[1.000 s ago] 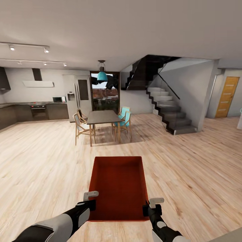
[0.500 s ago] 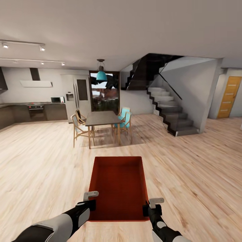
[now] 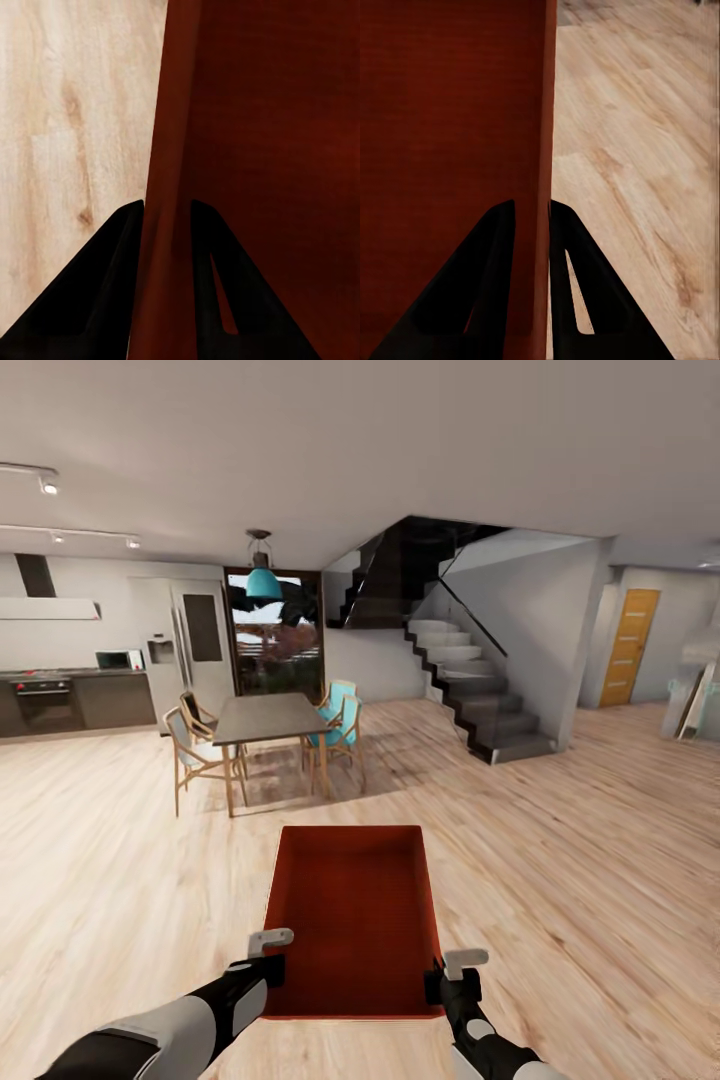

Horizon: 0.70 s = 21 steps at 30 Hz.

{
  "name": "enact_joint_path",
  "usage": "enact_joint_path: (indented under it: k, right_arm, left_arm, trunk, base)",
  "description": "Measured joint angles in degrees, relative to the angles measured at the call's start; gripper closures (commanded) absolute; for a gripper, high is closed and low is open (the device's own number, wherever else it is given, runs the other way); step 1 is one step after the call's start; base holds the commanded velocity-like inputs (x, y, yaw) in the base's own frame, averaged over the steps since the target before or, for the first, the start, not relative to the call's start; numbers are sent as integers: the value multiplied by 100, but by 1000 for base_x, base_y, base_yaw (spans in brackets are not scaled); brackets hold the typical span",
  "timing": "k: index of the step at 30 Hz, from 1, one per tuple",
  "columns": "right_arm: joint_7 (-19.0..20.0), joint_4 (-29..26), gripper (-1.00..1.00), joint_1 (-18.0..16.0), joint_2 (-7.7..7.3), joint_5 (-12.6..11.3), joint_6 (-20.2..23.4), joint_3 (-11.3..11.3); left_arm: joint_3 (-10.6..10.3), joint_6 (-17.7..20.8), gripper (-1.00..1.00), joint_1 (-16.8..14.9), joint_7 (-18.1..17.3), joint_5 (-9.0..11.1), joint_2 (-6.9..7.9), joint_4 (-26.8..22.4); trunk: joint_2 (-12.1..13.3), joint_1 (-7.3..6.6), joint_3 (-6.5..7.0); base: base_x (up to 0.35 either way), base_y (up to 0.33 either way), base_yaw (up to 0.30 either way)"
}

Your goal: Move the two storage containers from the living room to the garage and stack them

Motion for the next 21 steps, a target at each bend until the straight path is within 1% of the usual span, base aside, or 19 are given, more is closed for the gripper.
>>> enact_joint_path:
  k: [21]
  right_arm:
    - [-1,2,100,0,1,-5,-1,4]
  left_arm:
    - [-2,0,100,0,-3,2,1,0]
  trunk:
    - [0,0,0]
  base:
    - [321,92,-284]
